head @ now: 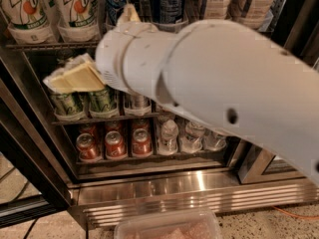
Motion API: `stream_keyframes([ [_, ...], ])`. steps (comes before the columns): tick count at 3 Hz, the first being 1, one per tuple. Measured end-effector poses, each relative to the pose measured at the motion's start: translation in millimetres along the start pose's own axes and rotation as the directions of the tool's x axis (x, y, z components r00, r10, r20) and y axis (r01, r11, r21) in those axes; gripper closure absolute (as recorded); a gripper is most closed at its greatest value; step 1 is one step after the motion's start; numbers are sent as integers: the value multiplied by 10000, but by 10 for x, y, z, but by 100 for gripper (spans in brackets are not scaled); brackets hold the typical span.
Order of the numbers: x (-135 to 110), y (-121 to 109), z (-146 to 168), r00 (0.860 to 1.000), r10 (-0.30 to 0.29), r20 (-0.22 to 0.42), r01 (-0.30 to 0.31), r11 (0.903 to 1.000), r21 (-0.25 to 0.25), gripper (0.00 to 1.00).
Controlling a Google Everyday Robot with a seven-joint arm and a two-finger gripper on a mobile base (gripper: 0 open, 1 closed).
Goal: Pick 7up can from top shelf of fridge
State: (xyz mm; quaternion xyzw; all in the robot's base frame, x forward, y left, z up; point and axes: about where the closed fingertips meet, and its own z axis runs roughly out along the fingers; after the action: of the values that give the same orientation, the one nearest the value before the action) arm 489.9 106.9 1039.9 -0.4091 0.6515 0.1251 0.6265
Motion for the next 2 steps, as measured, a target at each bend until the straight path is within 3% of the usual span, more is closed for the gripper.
stream_keyframes([
  [1, -334, 90, 313, 9950, -12, 998, -31, 9991, 427, 15],
  [2, -470, 183, 467, 9886, 148, 1498, -277, 9960, 844, 24],
])
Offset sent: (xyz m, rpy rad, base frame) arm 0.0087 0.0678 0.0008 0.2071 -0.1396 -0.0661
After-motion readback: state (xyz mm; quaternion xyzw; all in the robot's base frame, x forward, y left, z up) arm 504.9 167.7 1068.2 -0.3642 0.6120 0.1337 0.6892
